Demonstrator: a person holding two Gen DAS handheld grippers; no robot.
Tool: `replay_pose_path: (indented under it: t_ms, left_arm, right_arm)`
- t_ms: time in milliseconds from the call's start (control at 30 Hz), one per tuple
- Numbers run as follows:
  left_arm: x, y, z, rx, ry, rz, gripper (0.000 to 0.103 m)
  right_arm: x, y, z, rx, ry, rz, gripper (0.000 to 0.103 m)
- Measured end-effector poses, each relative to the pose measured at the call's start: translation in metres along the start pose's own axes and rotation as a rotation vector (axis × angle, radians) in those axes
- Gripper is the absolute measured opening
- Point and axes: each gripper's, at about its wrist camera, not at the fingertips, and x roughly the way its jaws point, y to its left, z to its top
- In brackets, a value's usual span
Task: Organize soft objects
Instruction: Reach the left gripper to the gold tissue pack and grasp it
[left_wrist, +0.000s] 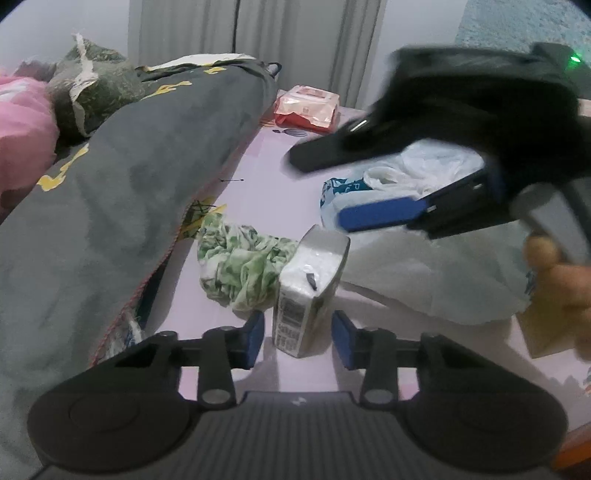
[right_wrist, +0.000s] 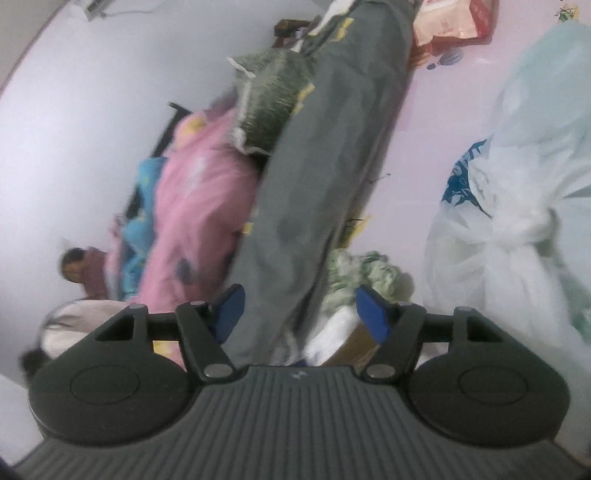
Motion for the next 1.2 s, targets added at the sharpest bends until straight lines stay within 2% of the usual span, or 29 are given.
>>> replay_pose_path:
  t_ms: [67, 233, 433, 667, 833, 933, 1000, 1100, 1200]
  left_arm:
    - [0.007, 0.000, -0.002, 0.006, 0.001, 0.002, 0.031]
    - [0.011, 0.008, -0.003, -0.032, 0.010, -0.043, 0.030]
    - [0.002, 0.028, -0.001, -0.186, 0.076, -0.174, 0.029]
    - [-0.013, 0.052, -0.009, -0.304, 0.154, -0.308, 0.029]
    - [0.003, 0.075, -0.017, -0.419, 0.236, -0.407, 0.029]
    - [0.015, 0.091, -0.022, -0.500, 0.289, -0.409, 0.032]
    - [0.016, 0.100, -0.023, -0.533, 0.279, -0.413, 0.036]
    - [0.013, 0.108, -0.019, -0.540, 0.237, -0.375, 0.039]
    - [0.006, 0.113, -0.020, -0.534, 0.209, -0.353, 0.051]
  right_arm:
    - [0.014, -0.004, -0.005, -0.011, 0.008, -0.028, 0.062]
    - [0.033, -0.012, -0.018, -0.010, 0.015, -0.046, 0.062]
    - [0.026, -0.012, -0.023, 0.048, 0.004, -0.006, 0.063]
    - [0.010, 0.004, -0.045, 0.075, -0.014, -0.003, 0.063]
    - [0.003, 0.008, -0.059, 0.120, -0.032, -0.015, 0.063]
    - [0.003, 0.003, -0.066, 0.155, -0.039, -0.033, 0.063]
    - [0.004, -0.001, -0.070, 0.185, -0.040, -0.040, 0.063]
    - [0.007, -0.005, -0.074, 0.208, -0.054, -0.062, 0.063]
    - [0.010, -0.006, -0.075, 0.212, -0.069, -0.088, 0.063]
